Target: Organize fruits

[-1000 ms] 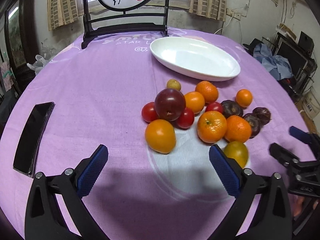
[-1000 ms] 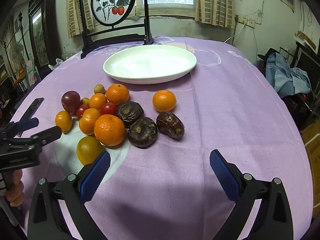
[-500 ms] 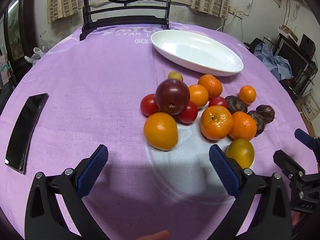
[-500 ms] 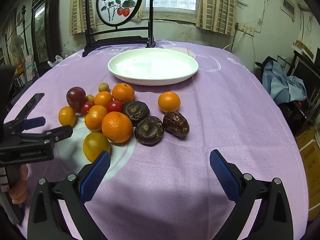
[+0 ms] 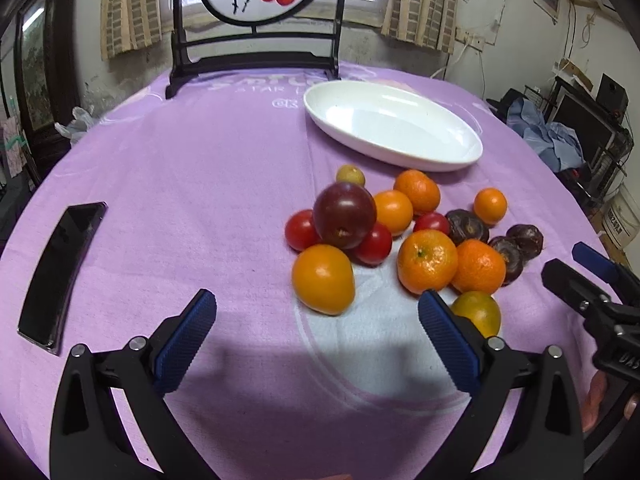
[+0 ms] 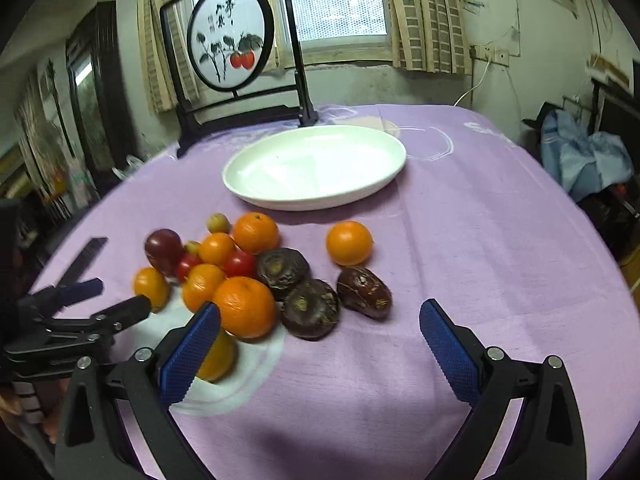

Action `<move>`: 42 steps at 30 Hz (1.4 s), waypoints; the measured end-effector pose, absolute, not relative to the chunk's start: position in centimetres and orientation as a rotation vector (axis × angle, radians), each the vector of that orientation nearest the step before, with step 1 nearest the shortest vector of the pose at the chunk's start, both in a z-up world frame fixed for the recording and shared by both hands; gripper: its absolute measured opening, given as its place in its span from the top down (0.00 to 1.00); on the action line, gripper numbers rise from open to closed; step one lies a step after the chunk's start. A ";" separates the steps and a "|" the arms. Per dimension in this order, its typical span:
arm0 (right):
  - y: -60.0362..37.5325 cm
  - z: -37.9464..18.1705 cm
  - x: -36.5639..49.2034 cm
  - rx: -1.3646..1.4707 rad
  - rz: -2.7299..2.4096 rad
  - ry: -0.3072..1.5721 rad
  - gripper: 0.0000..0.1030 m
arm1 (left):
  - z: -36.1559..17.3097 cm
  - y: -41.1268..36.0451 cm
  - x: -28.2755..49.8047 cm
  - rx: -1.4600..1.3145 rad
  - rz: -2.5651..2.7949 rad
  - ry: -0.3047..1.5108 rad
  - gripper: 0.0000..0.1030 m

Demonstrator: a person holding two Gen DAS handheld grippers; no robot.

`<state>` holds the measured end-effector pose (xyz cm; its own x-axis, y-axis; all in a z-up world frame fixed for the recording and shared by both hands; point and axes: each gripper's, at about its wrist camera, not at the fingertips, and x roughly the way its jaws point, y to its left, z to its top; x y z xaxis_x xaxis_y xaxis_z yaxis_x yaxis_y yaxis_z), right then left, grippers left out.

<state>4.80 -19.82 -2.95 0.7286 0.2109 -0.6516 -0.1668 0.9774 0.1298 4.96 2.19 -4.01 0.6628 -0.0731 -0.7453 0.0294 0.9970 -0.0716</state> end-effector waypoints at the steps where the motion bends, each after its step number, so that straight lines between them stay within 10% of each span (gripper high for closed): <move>1: -19.7 -3.0 4.9 0.061 0.210 0.731 0.03 | -4.0 2.2 5.0 -0.058 -0.055 0.846 0.04; 42: -18.8 -3.5 5.2 0.018 0.191 0.760 0.03 | -4.3 2.3 5.1 -0.062 -0.044 0.864 0.04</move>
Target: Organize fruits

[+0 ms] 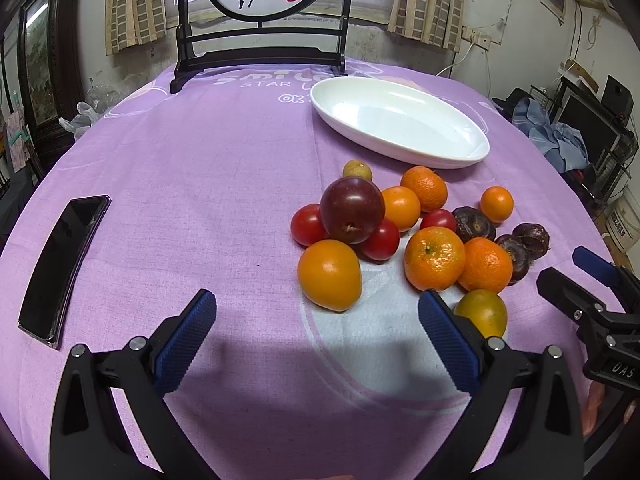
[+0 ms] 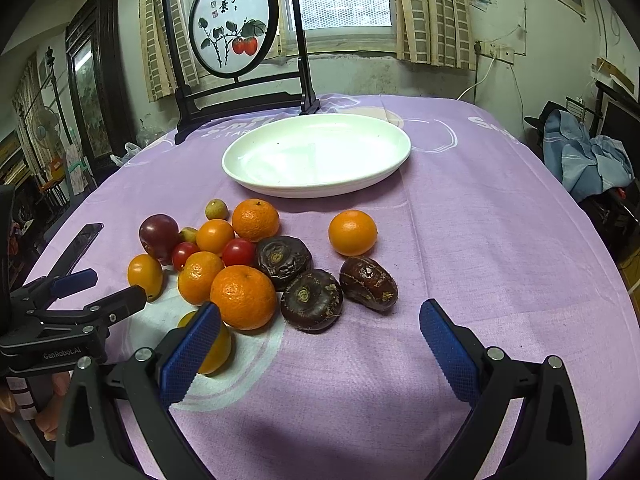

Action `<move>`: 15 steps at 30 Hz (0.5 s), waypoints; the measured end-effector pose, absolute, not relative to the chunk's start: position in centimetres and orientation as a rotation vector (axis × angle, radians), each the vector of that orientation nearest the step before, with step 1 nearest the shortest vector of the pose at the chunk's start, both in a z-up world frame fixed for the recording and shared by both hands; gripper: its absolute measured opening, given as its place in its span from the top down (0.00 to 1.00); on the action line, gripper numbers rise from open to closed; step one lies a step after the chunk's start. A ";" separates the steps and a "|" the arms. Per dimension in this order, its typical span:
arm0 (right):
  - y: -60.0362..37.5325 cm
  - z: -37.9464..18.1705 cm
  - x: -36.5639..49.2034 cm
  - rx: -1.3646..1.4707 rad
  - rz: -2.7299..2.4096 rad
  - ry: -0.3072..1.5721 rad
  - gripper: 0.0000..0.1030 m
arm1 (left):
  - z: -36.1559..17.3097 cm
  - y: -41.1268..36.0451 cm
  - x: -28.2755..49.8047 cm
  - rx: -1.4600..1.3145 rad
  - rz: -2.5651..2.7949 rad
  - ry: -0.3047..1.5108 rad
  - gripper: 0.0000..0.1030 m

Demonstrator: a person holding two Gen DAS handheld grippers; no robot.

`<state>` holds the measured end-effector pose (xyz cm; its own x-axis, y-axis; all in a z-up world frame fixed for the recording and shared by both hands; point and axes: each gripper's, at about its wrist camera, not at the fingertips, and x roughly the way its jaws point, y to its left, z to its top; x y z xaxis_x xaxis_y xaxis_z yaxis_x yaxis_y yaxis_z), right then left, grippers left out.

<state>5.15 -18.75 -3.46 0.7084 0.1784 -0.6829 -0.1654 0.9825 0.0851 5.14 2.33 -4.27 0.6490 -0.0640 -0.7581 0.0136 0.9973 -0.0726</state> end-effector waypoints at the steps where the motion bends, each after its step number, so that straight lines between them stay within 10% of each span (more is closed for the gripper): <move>1: -18.8 -3.5 5.1 0.018 0.191 0.760 0.03 | -4.3 2.3 5.1 -0.063 -0.045 0.865 0.04; 15: -18.5 -3.7 5.4 0.026 0.209 0.791 0.03 | -4.5 2.5 5.4 -0.064 -0.032 0.874 0.04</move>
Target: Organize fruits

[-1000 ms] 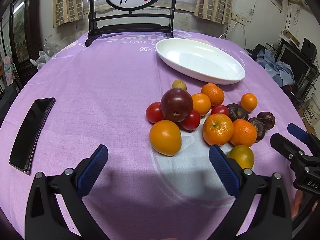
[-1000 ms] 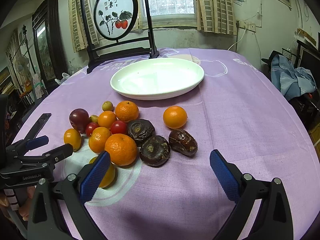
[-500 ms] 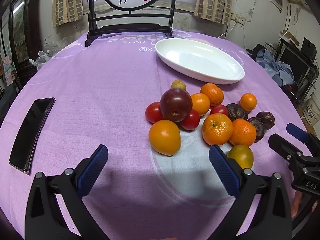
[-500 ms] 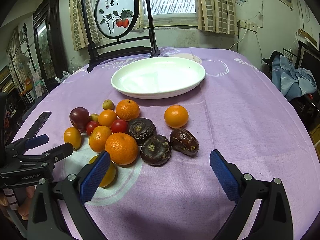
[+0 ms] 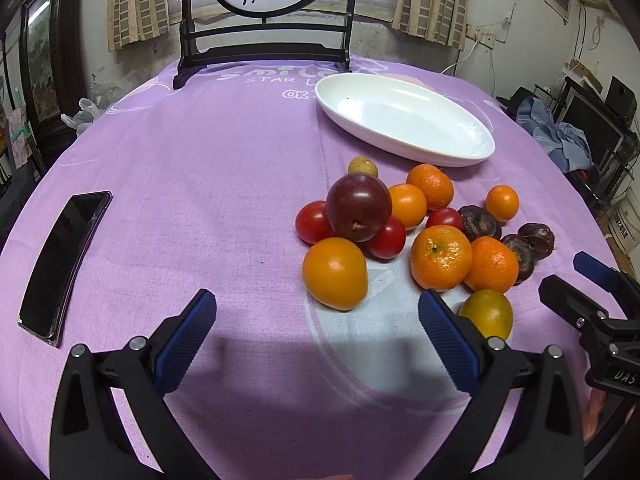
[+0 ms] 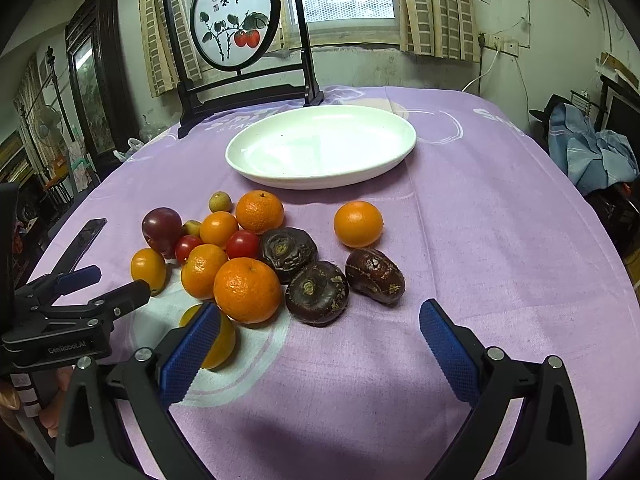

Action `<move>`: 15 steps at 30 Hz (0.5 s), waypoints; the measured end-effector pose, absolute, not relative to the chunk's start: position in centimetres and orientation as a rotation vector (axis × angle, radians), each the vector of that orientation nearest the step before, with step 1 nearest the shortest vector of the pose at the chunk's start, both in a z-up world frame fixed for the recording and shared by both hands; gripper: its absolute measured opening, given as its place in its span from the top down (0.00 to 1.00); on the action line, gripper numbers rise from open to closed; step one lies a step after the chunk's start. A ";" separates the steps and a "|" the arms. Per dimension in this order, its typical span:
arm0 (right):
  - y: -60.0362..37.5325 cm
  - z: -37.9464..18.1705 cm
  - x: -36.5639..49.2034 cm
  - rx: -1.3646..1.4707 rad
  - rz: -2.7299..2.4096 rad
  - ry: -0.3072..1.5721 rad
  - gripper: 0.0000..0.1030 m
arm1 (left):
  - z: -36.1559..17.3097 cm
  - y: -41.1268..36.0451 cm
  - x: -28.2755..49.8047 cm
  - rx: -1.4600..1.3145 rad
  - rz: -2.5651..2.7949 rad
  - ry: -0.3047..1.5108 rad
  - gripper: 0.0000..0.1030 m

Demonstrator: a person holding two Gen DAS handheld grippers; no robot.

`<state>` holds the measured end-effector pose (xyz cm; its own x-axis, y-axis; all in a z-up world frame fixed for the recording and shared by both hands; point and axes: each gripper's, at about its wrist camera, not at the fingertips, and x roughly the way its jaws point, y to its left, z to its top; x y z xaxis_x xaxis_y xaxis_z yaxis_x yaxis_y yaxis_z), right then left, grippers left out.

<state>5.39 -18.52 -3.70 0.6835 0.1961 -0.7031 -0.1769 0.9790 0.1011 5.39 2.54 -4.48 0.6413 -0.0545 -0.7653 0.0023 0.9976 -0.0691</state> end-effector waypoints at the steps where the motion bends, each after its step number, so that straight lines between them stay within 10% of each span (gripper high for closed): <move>1: -18.5 -3.7 5.4 0.024 0.209 0.793 0.03 | -4.5 2.6 5.4 -0.063 -0.031 0.875 0.04; 15: -18.2 -4.0 5.5 -0.010 0.196 0.817 0.03 | -5.0 2.8 5.8 -0.065 -0.011 0.899 0.04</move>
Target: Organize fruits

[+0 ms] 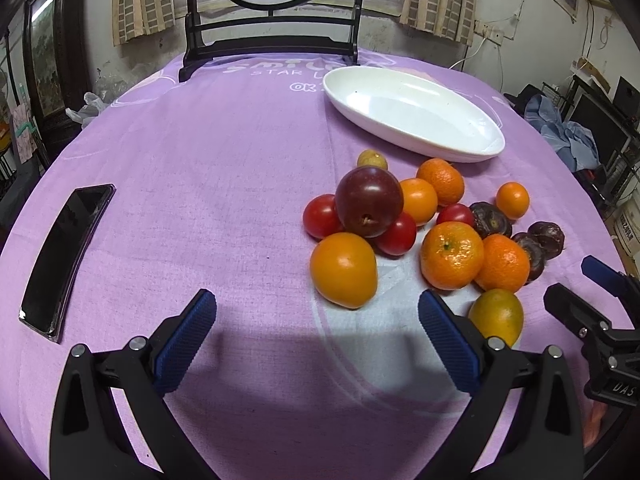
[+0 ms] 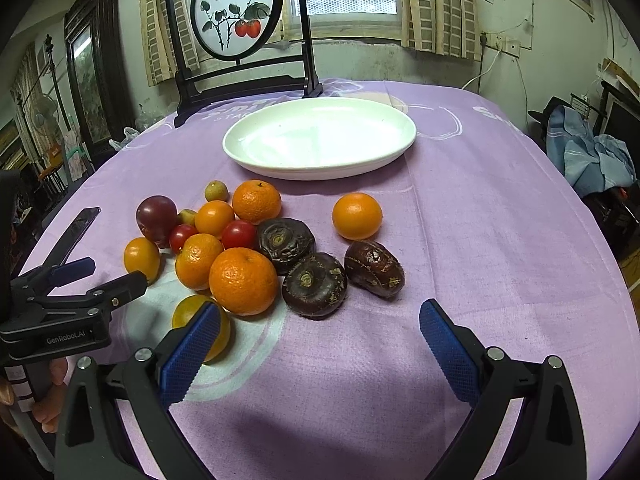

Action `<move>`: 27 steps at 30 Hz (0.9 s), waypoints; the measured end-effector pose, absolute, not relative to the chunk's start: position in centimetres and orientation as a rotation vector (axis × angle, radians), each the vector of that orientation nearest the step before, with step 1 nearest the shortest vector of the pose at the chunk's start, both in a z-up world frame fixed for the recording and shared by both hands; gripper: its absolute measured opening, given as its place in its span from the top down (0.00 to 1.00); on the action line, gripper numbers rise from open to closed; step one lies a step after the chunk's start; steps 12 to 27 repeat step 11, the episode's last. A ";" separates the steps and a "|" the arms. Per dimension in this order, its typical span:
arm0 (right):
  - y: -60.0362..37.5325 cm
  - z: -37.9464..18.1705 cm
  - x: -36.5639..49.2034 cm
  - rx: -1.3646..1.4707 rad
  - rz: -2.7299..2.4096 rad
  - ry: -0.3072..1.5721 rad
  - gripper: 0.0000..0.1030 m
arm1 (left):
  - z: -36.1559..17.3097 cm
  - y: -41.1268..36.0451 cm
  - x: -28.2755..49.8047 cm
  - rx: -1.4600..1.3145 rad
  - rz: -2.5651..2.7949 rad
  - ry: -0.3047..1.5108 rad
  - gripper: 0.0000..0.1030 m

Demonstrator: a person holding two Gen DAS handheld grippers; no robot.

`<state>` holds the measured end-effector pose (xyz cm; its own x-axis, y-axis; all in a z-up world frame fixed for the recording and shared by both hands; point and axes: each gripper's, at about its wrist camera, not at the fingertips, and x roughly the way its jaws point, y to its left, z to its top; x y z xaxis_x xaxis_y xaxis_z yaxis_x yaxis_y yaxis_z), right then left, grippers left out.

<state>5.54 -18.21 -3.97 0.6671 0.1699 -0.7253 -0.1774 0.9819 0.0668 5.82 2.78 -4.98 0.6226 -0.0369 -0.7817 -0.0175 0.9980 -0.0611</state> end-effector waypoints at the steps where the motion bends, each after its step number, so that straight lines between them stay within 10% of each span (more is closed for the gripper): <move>1: -18.2 -4.0 5.5 -0.010 0.195 0.818 0.03 | -5.0 2.8 5.9 -0.065 -0.014 0.902 0.04; 27: -17.3 -4.0 5.2 -0.126 0.145 0.846 0.03 | -5.0 2.3 5.8 -0.039 -0.005 0.907 0.04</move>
